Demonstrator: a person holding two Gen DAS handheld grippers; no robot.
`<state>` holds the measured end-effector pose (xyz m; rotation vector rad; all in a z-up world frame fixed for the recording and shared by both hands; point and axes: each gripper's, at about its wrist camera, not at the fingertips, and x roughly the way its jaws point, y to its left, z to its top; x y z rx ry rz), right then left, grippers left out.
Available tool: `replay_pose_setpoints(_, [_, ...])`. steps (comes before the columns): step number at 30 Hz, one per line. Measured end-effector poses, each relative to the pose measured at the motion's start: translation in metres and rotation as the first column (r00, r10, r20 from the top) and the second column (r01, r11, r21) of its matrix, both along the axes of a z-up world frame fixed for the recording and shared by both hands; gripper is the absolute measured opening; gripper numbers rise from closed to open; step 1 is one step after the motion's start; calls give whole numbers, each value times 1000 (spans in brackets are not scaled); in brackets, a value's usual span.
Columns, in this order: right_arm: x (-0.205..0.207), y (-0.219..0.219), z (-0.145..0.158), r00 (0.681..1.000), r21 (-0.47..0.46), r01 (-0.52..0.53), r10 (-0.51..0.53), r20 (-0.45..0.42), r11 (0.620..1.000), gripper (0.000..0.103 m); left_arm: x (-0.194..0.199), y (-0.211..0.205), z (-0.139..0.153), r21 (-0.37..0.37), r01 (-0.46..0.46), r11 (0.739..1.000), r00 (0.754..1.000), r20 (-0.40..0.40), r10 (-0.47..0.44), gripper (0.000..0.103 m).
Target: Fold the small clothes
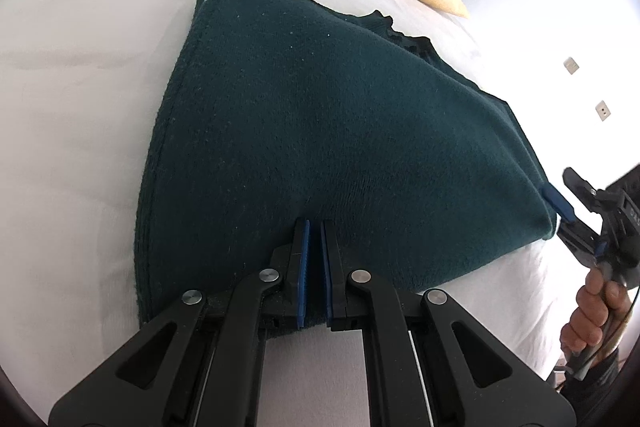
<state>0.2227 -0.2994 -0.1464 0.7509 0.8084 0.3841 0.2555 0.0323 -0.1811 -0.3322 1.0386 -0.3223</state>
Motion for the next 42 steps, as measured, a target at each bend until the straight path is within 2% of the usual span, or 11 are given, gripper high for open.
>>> replay_pose_setpoints(4, [24,24,-30,992,-61,-40,32,-118,997,41,5,-4,-1,11,5,1000,1000,5,-5,6])
replay_pose_setpoints(8, [4,-5,-47,990,-16,40,-41,-135,999,13,5,-3,-1,7,5,1000,1000,7,-5,6])
replay_pose_setpoints(15, [-37,-52,-30,959,-54,255,-260,-110,965,14,4,-3,-1,11,2,1000,1000,12,-2,6])
replay_pose_setpoints(19, [-41,-36,-2,972,-82,229,-232,-35,970,46,3,-3,-1,12,1,1000,1000,15,-1,6])
replay_pose_setpoints(25, [-5,24,23,997,-56,57,-55,52,997,53,4,-2,-1,7,3,1000,1000,14,-3,6])
replay_pose_setpoints(30, [30,41,-15,997,-42,21,-24,-77,999,88,3,1,0,-9,4,1000,1000,25,-4,6])
replay_pose_setpoints(31, [37,43,-32,988,-93,14,-28,-154,996,79,2,2,1,-20,5,1000,1000,29,-5,6])
replay_pose_setpoints(34, [33,59,-16,996,-213,-40,23,-85,976,84,-6,19,11,-46,-31,998,999,21,32,6])
replay_pose_setpoints(38, [19,53,-1,999,-126,-44,40,-35,991,84,-15,57,36,-36,-148,988,988,36,149,7])
replay_pose_setpoints(40, [18,49,5,999,-97,-38,36,-15,995,84,-13,74,41,-60,-168,984,985,31,170,19])
replay_pose_setpoints(42, [18,45,8,999,-46,-39,39,2,998,84,-6,91,34,-176,-171,969,985,-19,170,66])
